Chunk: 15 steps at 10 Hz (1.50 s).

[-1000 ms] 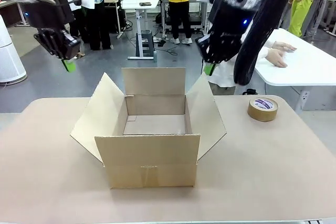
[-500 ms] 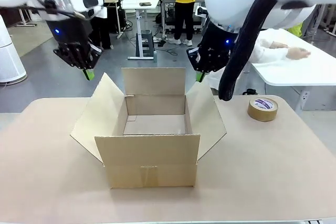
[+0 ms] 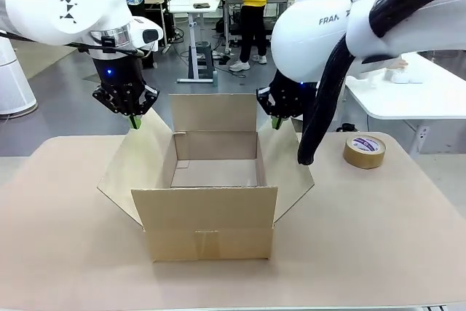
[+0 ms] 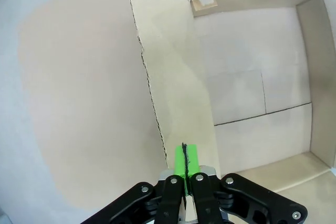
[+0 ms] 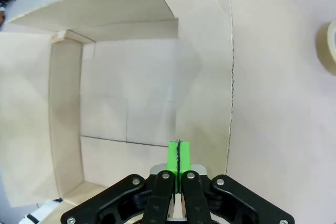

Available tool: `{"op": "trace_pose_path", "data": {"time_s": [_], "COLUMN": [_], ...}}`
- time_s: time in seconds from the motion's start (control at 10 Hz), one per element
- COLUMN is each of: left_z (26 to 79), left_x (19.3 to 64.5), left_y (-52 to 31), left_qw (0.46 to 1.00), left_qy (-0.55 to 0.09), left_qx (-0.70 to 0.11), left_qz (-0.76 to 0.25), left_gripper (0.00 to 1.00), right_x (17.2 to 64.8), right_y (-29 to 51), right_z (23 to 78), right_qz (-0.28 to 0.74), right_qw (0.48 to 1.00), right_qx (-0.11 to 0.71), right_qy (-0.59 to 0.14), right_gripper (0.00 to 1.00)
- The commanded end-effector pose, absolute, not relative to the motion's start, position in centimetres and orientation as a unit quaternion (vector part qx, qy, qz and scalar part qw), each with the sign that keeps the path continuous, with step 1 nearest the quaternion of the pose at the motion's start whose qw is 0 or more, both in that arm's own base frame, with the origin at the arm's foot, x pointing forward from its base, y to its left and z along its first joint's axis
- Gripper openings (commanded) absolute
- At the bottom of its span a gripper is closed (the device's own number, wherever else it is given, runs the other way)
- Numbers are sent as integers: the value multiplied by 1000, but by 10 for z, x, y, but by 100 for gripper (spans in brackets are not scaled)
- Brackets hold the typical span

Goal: Wrap the clocks to prevent damage.
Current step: Open the side flaps of the Package Box.

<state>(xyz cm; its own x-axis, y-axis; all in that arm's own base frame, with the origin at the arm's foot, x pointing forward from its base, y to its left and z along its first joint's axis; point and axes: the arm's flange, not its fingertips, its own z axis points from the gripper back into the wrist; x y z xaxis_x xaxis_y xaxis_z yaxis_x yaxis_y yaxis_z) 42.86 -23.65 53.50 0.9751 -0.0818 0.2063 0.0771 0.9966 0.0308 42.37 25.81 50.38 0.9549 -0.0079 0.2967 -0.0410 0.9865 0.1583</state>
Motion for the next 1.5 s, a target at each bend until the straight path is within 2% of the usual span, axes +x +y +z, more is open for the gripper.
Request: {"op": "trace_pose_path", "data": {"time_s": [0.0,0.5,1.1,1.4], "left_z": [532,495,465,432], "left_x": [438,465,476,478], "left_y": [-230,-206,-188,-182], "left_qw": [995,999,999,999], "left_qy": [-92,-41,-38,-49], "left_qx": [-9,-21,26,17], "left_qz": [-34,-9,-5,-13], "left_gripper": [0,0,0,0], "right_x": [432,435,448,460], "right_y": [261,238,208,199], "right_z": [495,486,457,414], "right_qz": [-9,-31,-57,-35], "right_qw": [988,990,992,996], "right_qx": [63,45,25,29], "right_qy": [-142,-134,-106,-79], "right_gripper": [1,1,1,1]}}
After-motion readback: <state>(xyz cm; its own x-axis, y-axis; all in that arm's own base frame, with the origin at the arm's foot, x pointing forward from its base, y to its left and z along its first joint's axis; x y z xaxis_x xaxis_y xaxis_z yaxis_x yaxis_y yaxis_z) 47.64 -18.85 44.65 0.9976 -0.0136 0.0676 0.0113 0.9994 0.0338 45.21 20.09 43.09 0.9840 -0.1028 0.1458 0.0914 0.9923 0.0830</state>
